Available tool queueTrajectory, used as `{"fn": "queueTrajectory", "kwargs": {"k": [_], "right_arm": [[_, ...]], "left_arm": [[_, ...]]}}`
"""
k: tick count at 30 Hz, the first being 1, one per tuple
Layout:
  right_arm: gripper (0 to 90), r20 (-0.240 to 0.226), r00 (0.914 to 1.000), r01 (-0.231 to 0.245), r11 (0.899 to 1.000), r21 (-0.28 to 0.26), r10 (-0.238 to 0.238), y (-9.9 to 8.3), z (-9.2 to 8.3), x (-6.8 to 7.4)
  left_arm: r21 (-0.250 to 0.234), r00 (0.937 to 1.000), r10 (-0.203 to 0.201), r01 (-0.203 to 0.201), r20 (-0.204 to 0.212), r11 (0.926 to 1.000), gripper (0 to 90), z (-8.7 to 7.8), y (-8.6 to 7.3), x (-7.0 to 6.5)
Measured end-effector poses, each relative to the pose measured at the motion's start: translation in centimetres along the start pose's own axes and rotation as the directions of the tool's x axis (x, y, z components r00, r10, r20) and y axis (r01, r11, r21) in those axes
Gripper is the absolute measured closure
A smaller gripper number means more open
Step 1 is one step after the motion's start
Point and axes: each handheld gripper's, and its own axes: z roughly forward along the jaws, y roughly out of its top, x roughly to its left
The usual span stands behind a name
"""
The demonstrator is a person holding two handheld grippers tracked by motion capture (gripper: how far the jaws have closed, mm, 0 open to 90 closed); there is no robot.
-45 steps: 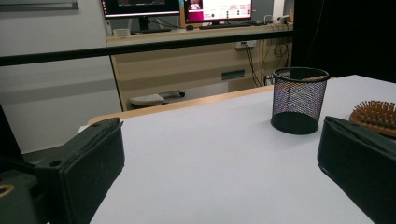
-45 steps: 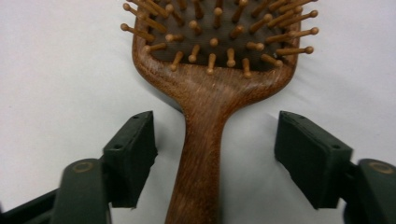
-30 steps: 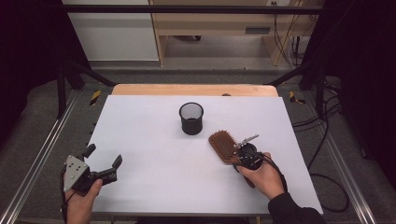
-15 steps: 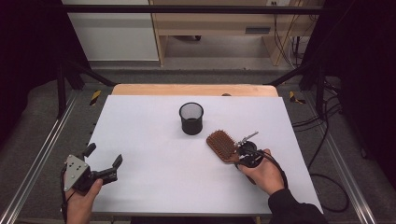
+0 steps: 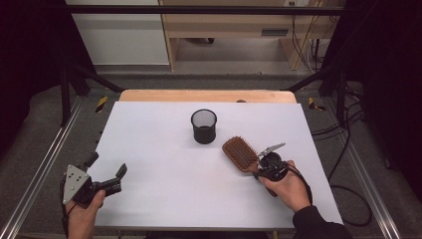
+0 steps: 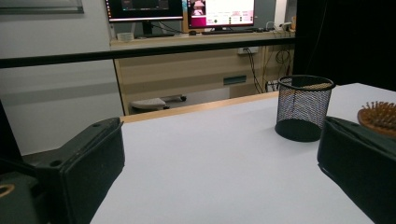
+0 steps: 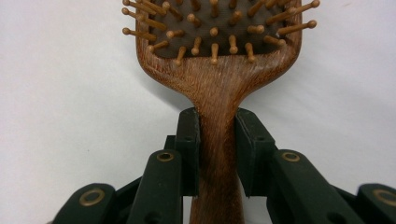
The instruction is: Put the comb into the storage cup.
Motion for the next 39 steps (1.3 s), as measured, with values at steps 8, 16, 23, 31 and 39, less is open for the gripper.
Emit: {"fn": "queueTrajectory", "kwargs": {"k": [8, 16, 23, 31, 39], "right_arm": [[73.0, -0.024, 0.9987, -0.048, 0.992, -0.114, 0.045, -0.8, -1.8, -0.6], [73.0, -0.043, 0.9975, -0.062, 0.983, -0.174, 0.055, -0.9, -2.7, -0.7], [73.0, -0.067, 0.9965, -0.065, 0.968, -0.241, 0.050, -0.6, -2.8, -0.4], [73.0, -0.097, 0.9941, -0.076, 0.950, -0.304, 0.048, -0.2, -2.7, -0.1], [73.0, -0.100, 0.9943, -0.069, 0.937, -0.341, 0.037, 0.0, -2.9, -0.1]], "left_arm": [[-0.009, 0.9997, -0.016, 0.016, -0.017, 0.9998, 1.0, -0.2, 0.1, 0.4], [-0.009, 0.9998, -0.012, 0.012, -0.016, 0.9999, 1.0, -0.2, 0.1, 0.5], [-0.008, 0.9999, -0.006, 0.006, -0.012, 0.9999, 1.0, -0.2, 0.2, 0.4], [-0.003, 0.9997, -0.016, 0.016, -0.020, 0.9999, 0.9, -0.2, 0.0, 0.6], [0.002, 0.9993, -0.027, 0.027, -0.028, 0.9996, 0.9, -0.2, -0.2, 0.8]]}}
